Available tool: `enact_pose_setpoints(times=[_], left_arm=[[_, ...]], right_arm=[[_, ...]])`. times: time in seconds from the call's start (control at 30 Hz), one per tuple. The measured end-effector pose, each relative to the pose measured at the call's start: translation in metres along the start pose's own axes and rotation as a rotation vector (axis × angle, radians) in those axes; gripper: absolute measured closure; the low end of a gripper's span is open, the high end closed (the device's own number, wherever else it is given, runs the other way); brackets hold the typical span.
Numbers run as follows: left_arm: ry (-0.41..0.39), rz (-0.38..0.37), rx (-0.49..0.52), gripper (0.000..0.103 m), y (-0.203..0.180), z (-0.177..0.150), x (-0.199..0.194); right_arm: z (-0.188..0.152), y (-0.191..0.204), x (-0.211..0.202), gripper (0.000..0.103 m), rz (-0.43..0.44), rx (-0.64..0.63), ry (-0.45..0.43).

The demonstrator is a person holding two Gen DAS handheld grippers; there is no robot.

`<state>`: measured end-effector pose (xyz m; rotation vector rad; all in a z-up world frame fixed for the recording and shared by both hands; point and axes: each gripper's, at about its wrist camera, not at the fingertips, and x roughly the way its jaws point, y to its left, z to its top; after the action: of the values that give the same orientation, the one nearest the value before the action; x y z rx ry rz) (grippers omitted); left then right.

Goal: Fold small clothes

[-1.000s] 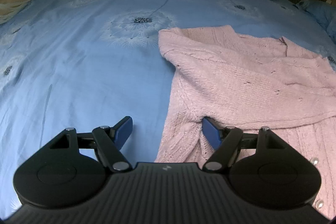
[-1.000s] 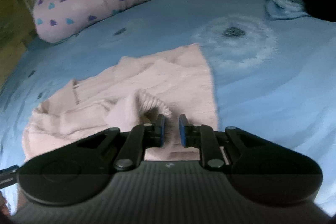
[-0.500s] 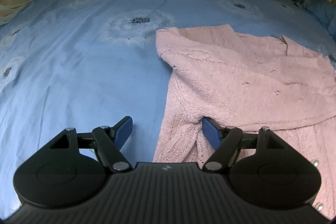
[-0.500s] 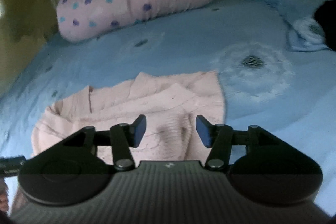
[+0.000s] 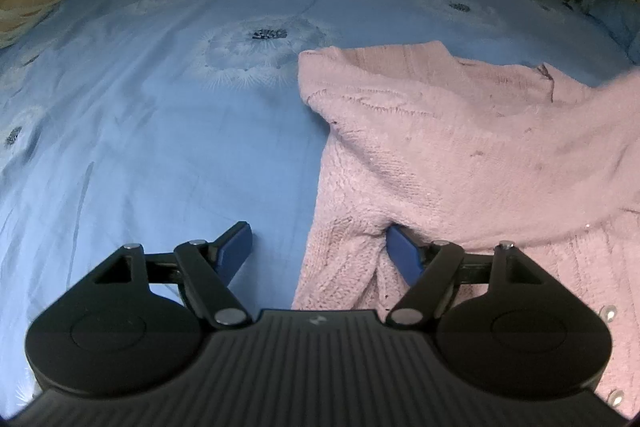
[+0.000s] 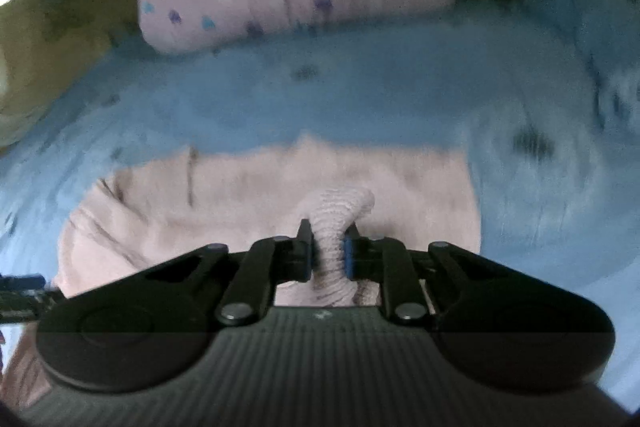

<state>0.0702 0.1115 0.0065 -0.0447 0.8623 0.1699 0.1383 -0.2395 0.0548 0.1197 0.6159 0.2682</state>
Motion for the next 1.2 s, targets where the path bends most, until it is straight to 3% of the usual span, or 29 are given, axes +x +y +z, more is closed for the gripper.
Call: enact_pose_setpoints(times=[0.1,0.17,0.33,0.43,0.6,0.83,0.97,1.03,1.1,1.2], left_arm=[[0.007,-0.006,0.007,0.023,-0.002,-0.001,0.004],[0.004,0.005,0.022,0.022,-0.005,-0.002,0.005],[0.001,0.009,0.034,0.021,-0.006,-0.004,0.008],[0.0,0.004,0.035,0.02,-0.004,-0.004,0.008],[-0.043,-0.005,0.03,0.02,-0.003,-0.003,-0.01],[-0.133,-0.053,0.025,0.02,-0.016,0.02,-0.028],[-0.137,-0.086,0.078,0.024,-0.036,0.037,-0.007],[-0.105,-0.051,0.103,0.034,-0.047,0.042,0.012],[-0.089,-0.019,0.12,0.034,-0.053,0.043,0.031],[-0.098,0.006,0.131,0.033,-0.055,0.046,0.046]], right_arm=[[0.018,0.001,-0.025,0.086,-0.03,0.004,-0.161],[0.023,-0.006,-0.025,0.086,-0.079,0.025,-0.191],[0.0,-0.036,0.019,0.085,-0.152,0.106,-0.005],[-0.027,-0.048,0.046,0.079,-0.201,0.131,0.098],[-0.029,-0.044,0.036,0.072,-0.197,0.106,0.07],[-0.02,-0.049,-0.006,0.071,-0.197,0.043,-0.021],[-0.022,-0.051,-0.011,0.071,-0.14,0.028,-0.025],[-0.025,-0.051,-0.005,0.072,-0.125,0.007,-0.014],[-0.028,-0.053,0.006,0.08,-0.141,-0.007,0.021],[-0.038,-0.064,0.031,0.081,-0.178,0.006,0.095]])
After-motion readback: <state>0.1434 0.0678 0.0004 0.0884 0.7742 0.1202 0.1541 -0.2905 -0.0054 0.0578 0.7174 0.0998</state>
